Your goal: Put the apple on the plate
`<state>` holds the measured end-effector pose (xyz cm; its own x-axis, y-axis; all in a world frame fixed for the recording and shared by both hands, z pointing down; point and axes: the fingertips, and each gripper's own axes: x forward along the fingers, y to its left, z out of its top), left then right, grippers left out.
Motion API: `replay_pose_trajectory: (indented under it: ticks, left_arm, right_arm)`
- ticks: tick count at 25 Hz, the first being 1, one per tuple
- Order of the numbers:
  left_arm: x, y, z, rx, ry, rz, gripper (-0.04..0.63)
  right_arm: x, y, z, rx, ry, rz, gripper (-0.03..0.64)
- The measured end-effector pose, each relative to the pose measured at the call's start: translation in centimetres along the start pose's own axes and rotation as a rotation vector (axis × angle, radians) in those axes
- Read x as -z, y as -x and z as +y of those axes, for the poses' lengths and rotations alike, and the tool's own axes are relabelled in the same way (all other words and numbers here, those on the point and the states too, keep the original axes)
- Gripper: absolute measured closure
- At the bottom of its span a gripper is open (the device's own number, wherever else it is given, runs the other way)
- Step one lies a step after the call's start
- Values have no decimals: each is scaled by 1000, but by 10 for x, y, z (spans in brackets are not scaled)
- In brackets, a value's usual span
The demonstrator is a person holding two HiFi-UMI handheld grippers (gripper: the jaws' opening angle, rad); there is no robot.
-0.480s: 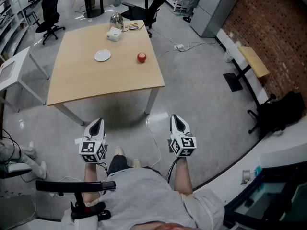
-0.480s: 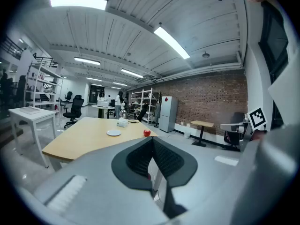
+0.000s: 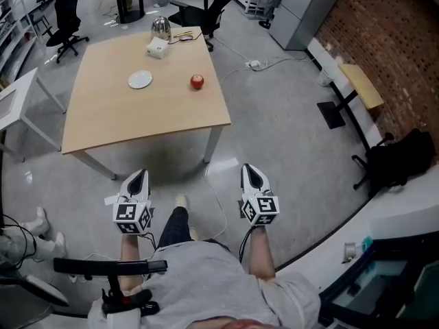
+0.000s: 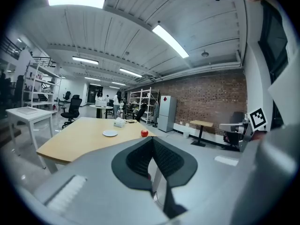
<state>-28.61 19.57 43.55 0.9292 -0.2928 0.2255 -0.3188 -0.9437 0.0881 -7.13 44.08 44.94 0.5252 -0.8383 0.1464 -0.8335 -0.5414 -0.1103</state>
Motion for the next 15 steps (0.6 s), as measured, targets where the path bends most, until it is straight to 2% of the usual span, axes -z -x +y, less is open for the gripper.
replay_pose_trajectory:
  ticks: [7,15]
  left_arm:
    - [-9,-52,-4,25,-19,4,575]
    - [-17,-147,10,21,5,21,575]
  right_arm:
    - [2,-42,-15,-9,29,22,611]
    - [-6,-123,-60,-20,43,48,611]
